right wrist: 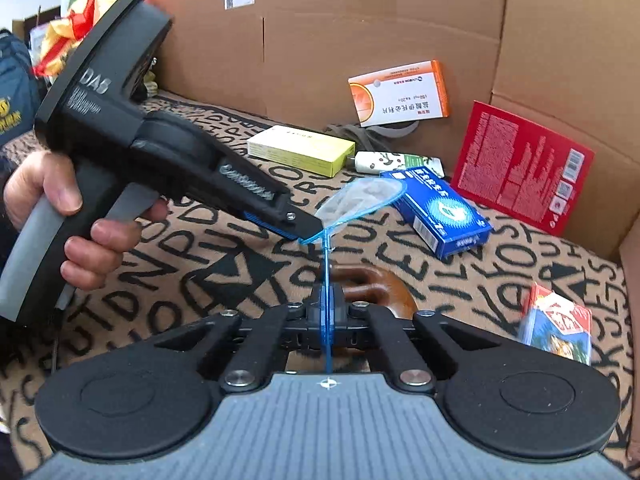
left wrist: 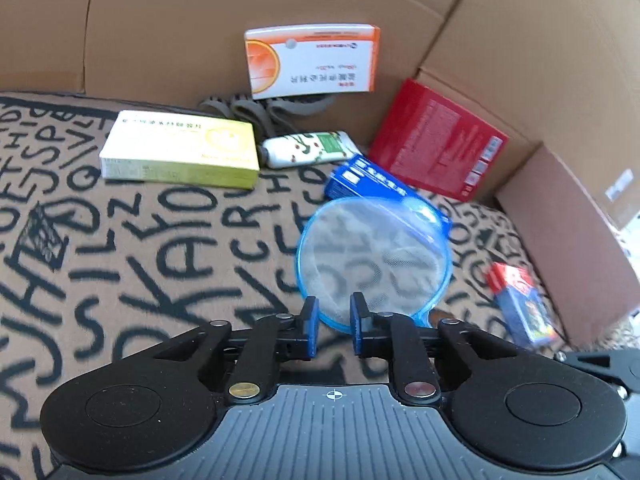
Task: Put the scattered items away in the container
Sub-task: 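Lift the blue net with both grippers and carry it over the pink box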
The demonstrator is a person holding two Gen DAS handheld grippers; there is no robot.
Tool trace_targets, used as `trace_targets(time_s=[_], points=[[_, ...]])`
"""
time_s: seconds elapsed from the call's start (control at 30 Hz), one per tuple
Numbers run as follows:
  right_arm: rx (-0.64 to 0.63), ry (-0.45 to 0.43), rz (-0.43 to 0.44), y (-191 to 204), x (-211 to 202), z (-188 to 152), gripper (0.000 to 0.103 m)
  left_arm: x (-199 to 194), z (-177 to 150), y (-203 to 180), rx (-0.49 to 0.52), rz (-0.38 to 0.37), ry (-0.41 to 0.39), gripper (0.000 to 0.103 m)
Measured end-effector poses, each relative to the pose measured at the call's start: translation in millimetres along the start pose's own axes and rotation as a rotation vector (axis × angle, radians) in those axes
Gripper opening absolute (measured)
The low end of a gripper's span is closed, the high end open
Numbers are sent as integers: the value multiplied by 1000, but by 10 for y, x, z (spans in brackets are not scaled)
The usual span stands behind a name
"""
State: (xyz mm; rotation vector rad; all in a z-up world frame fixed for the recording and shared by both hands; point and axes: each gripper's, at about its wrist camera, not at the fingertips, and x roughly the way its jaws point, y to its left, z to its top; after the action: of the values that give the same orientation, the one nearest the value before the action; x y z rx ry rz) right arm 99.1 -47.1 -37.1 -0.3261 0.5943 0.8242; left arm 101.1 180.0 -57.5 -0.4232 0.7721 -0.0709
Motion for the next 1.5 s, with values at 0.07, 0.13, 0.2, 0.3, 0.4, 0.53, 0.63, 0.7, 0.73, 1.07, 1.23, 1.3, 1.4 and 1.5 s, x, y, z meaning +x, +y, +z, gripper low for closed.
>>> trace_targets(time_s=[0.07,0.13,0.2,0.3,0.4,0.53,0.63,0.7,0.73,1.07,1.23,1.3,1.4,1.5], points=[[13,-5,11,-48,-105,-31,2,-101,-69,-44,-3,-32,1,11],[27,-10,0,-118,-267,-122,2,-194,-166,-123,0,-73,26,13],[51,9,-3,-211,-398,-250,2,-229,-277,-228,24,-117,71,19],[87,55,-46,-343,-512,-449,2,-232,-398,-371,60,-126,108,45],[169,54,-49,-434,-591,-556,2,-191,-402,-432,38,-150,105,64],[169,40,-60,-395,-608,-580,3,-170,-292,-452,-17,-161,75,74],[171,34,-57,-395,-604,-588,3,-188,-201,-446,-45,-185,63,74],[179,30,-52,-412,-607,-597,3,-164,-156,-453,-56,-213,68,74],[183,28,-50,-420,-609,-602,3,-122,-137,-465,-57,-212,77,74],[192,18,-53,-417,-624,-637,3,26,56,-616,-91,-236,90,69],[195,15,-71,-409,-675,-680,4,168,63,-712,-40,-210,116,18],[198,15,-76,-410,-705,-701,4,162,60,-737,-25,-207,106,18],[202,16,-75,-419,-714,-707,4,132,46,-814,13,-189,90,18],[215,12,-84,-438,-740,-691,2,54,73,-906,33,-206,69,16]])
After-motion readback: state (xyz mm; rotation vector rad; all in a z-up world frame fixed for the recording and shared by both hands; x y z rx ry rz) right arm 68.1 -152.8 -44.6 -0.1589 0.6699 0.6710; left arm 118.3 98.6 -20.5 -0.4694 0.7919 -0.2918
